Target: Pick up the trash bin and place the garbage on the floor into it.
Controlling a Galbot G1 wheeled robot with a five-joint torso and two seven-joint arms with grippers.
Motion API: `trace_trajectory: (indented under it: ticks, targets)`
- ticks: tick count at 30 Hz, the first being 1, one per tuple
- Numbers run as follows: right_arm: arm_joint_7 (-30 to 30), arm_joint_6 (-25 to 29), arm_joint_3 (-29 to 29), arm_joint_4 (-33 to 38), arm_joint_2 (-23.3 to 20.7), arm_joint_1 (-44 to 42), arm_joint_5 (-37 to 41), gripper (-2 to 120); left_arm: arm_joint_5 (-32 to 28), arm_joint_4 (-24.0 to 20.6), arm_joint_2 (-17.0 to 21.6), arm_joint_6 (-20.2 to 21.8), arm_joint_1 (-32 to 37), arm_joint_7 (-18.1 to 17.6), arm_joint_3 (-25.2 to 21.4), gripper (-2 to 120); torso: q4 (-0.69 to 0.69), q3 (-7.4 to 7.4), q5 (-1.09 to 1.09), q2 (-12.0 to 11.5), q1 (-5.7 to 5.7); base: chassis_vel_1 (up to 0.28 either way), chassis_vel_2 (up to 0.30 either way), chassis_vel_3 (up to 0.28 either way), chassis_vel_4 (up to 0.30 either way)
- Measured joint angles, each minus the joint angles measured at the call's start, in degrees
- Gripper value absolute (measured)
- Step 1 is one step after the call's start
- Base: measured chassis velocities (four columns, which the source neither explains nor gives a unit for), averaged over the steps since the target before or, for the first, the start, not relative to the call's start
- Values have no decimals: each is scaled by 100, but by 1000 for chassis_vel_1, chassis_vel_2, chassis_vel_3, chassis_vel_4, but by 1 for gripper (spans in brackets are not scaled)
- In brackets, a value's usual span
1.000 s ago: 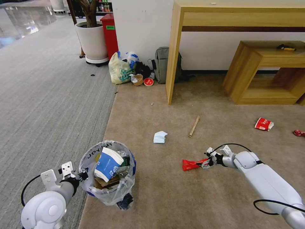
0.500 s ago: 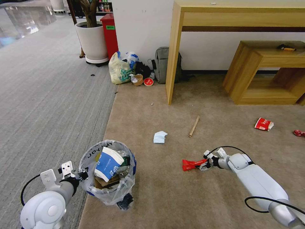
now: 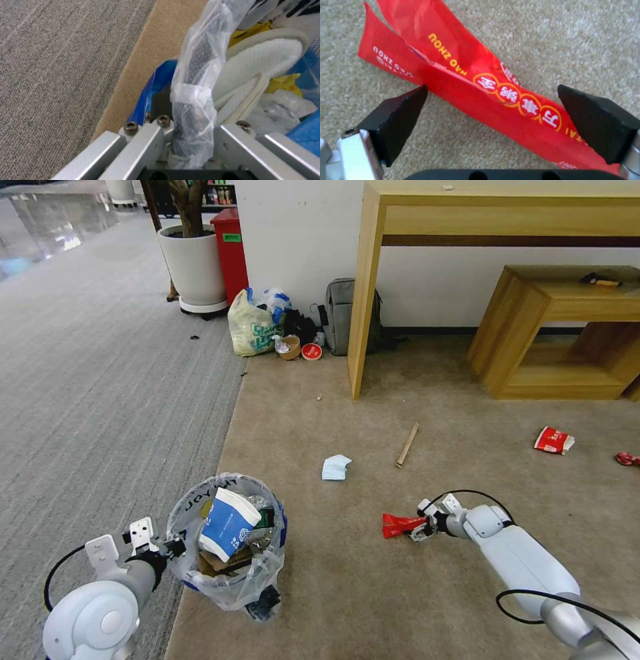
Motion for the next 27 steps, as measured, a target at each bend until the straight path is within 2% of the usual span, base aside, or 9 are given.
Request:
trace_trajectory:
  ticks: [3,5,6,12,13,16,18,20,27]
  targets:
    - [45,1,6,-14,2,-6,2,92,-1,-1,2,0,-7,-1,4,0,0,0,0,0,0,0,0,0,0]
    - [101,-3,9,-15,-3,-25,40,81,-1,-1,6,0,-15,-2,7,0,-1,0,0,0,0,0,0,0,0]
    - [101,-3,9,-15,-3,-25,40,81,-1,-1,6,0,-15,-2,7,0,-1,0,0,0,0,0,0,0,0]
    - [161,-45,29,14,-8,-54,90,58,-1,-1,6,0,-15,-2,24,0,0,-1,0,0,0,0,0,0,0]
    - [161,-45,29,14,-8,-54,90,58,-1,-1,6,0,-15,-2,24,0,0,-1,0,0,0,0,0,0,0]
    - [251,-79,46,35,34,-92,109,39,-10,-1,31,0,-27,0,23,0,-1,-1,-2,0,0,0,0,0,0]
    - [260,-80,47,40,37,-96,110,38,-12,-1,34,0,-29,0,23,0,-1,-2,-2,0,0,0,0,0,0]
    - [292,-88,53,67,41,-125,130,26,-14,3,34,0,-35,2,22,0,1,-1,0,0,0,0,0,0,0]
    - [398,-110,85,96,31,-168,152,9,-14,8,34,0,-44,5,30,0,4,0,4,0,0,0,0,0,0]
